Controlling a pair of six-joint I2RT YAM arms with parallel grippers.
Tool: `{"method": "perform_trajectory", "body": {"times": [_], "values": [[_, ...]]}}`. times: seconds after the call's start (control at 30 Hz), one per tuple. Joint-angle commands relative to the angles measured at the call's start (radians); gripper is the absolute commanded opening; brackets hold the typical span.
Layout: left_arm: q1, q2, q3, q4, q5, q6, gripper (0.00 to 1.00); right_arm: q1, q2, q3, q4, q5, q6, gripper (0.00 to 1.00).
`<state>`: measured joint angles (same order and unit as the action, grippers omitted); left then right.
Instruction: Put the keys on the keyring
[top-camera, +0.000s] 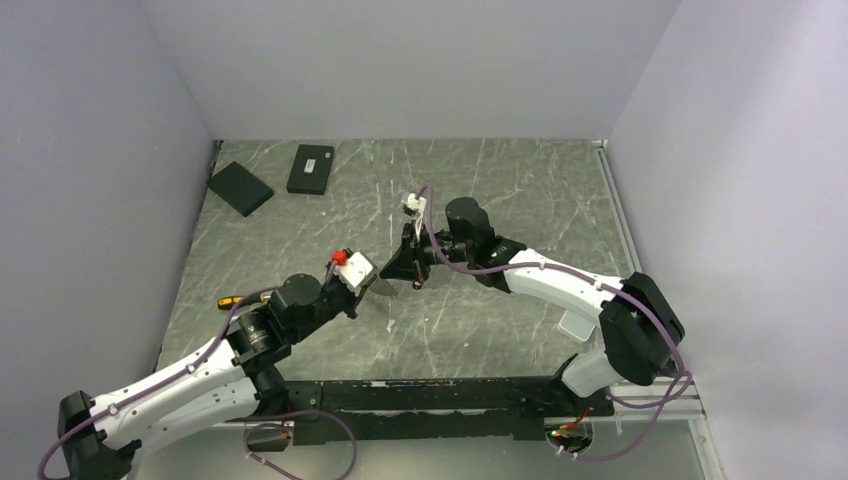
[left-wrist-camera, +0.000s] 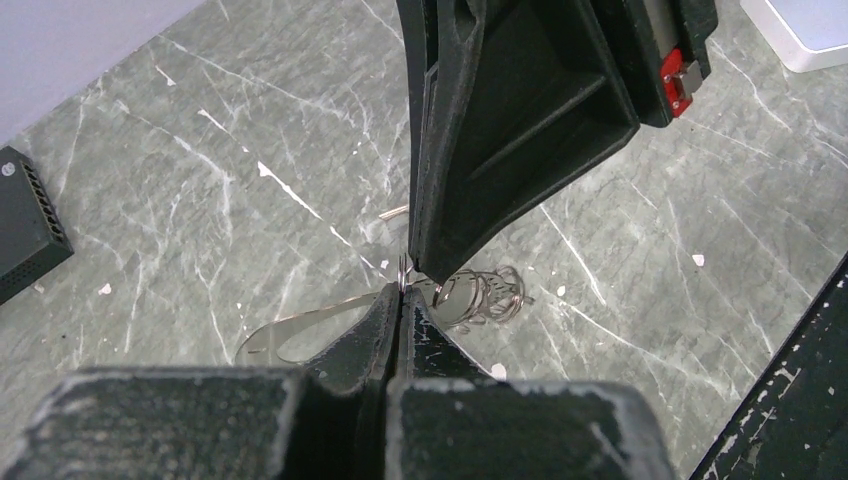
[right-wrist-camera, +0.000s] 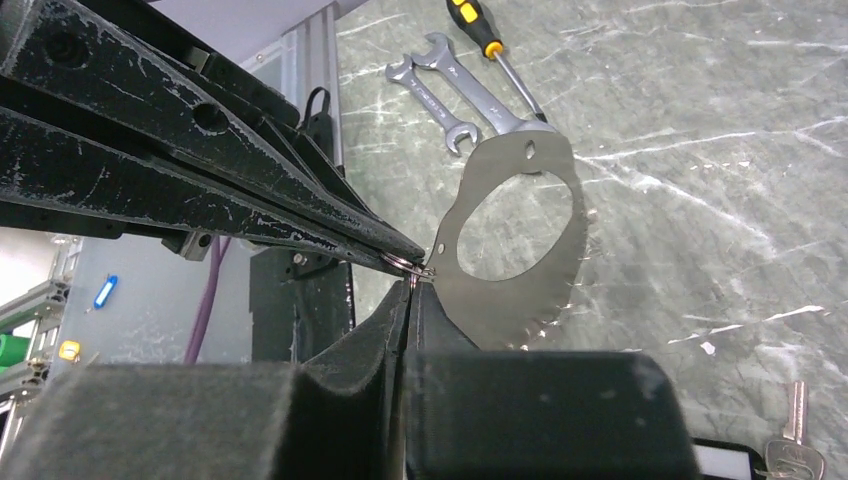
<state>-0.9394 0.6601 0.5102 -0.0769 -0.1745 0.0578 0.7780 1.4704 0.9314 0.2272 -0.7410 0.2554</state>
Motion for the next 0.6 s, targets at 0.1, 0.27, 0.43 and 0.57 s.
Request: {"method": "perform_trajectory", "body": {"times": [0.1, 0.27, 0.43, 0.57], "values": [[0.001, -0.027, 0.001, 0.078, -0.022, -0.037, 0.00, 0.024, 0.001, 0.048, -0.017, 0.015, -0.054, 0.00], [0.002, -0.035, -0.001, 0.045, -0.122, -0.069, 0.00, 0.027, -0.040, 0.025, -0.039, 0.029, -0.098, 0.00], [0.005, -0.042, 0.009, 0.017, -0.149, -0.101, 0.00, 0.028, -0.085, -0.033, -0.026, 0.022, -0.144, 0.00], [0.009, -0.067, 0.018, -0.007, -0.166, -0.109, 0.00, 0.028, -0.113, -0.061, -0.029, 0.027, -0.177, 0.00]]}}
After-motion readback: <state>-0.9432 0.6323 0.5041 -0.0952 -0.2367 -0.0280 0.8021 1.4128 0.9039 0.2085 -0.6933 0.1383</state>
